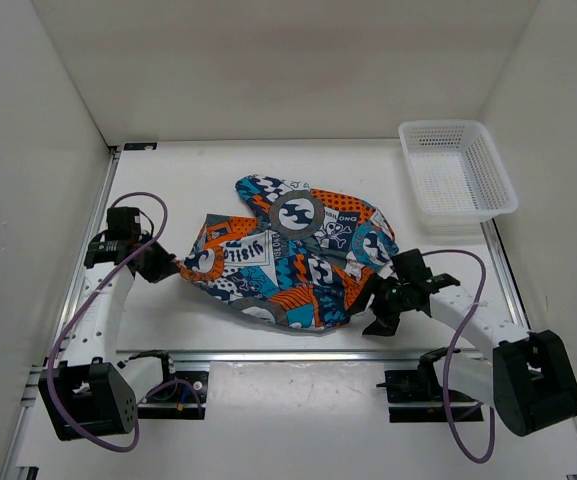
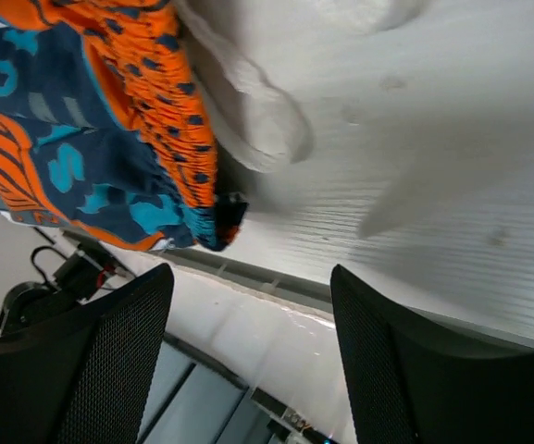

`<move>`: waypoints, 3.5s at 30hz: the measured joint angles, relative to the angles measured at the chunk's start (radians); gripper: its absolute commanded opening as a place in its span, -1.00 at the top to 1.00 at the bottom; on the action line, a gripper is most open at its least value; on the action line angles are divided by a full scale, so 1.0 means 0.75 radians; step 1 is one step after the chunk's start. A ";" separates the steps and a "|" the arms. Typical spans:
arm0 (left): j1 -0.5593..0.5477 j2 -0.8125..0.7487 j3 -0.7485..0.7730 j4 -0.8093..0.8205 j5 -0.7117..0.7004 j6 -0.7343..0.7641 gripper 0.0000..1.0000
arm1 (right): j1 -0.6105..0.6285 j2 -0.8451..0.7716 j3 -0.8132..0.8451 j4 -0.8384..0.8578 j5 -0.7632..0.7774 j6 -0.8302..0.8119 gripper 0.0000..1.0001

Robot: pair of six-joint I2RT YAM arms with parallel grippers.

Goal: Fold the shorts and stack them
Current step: Fold the shorts

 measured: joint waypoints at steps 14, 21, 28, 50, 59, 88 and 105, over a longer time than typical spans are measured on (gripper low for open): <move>0.000 0.000 0.002 -0.003 -0.015 -0.001 0.79 | 0.106 0.375 0.045 0.350 -0.050 0.115 1.00; -0.001 0.027 0.219 -0.058 -0.017 -0.004 0.79 | 0.048 0.328 0.440 0.109 0.135 -0.070 1.00; 0.003 0.187 0.902 -0.156 0.015 0.008 0.79 | -0.075 0.231 1.083 -0.216 0.205 -0.380 1.00; 0.063 -0.004 2.191 -0.300 0.027 0.064 0.79 | -0.079 -0.178 2.144 -0.766 -0.039 -0.757 1.00; 0.053 0.225 1.863 -0.223 0.159 0.131 0.79 | -0.077 -0.005 1.732 -0.670 0.040 -0.701 1.00; 0.010 1.361 1.772 -0.100 0.162 0.264 0.79 | -0.193 1.418 1.999 -0.278 0.070 -0.614 1.00; -0.139 0.083 0.351 -0.050 0.127 0.180 0.79 | -0.224 0.626 1.108 -0.307 0.253 -0.650 1.00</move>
